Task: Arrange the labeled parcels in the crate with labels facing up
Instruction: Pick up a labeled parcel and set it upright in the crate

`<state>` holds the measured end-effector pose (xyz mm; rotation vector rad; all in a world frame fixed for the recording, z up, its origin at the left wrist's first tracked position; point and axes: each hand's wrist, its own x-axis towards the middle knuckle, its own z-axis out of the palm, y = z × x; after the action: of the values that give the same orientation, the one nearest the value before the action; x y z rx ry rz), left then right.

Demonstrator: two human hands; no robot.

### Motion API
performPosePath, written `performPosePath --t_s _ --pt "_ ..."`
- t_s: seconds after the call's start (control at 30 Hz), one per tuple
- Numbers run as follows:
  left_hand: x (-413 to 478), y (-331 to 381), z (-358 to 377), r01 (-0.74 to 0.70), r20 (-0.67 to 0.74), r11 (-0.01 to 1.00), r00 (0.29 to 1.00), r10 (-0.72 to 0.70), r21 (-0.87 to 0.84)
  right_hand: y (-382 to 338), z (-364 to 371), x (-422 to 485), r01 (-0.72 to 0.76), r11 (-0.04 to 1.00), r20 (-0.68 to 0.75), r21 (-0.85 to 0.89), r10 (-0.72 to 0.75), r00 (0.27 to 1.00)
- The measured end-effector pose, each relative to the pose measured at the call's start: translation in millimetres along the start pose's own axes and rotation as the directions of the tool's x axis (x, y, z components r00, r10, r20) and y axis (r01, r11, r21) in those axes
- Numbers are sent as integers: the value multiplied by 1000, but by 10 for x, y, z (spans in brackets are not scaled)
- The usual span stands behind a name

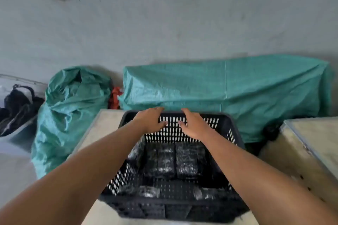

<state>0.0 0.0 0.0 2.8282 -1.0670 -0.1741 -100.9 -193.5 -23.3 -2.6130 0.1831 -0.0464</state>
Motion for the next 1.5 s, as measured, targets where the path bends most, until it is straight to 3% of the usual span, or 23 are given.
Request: performPosePath --t_s 0.27,0.4,0.57,0.7,1.03,1.13,1.3,1.4,1.5 --pt "-124 -23 1148 54 299 996 954 -30 -72 457 878 -183 -148 986 249 -77 163 955" --pt "-149 41 1573 74 404 993 914 -31 -91 691 1139 -281 -204 960 398 -193 267 878" --pt "-333 74 2020 55 542 996 840 -6 -74 945 1365 -453 -61 903 513 -425 296 806" --pt "-381 42 2139 47 559 996 829 1 -73 1051 1460 -509 2 860 486 -511 287 826" --pt "-337 -4 2124 67 563 991 826 12 -119 896 1233 -381 98 871 561 -482 221 798" --pt "-324 0 2075 80 570 986 821 16 -144 908 1025 -356 92 921 507 -377 122 853" --pt "-296 5 1933 144 506 945 862 27 -295 1058 746 -436 -107 994 287 -2 103 952" --pt "-290 28 1822 155 380 899 925 14 -410 1101 648 -455 -178 941 163 290 134 977" --pt "-286 80 1676 122 266 831 964 32 -542 1142 565 -451 -229 803 170 550 160 972"
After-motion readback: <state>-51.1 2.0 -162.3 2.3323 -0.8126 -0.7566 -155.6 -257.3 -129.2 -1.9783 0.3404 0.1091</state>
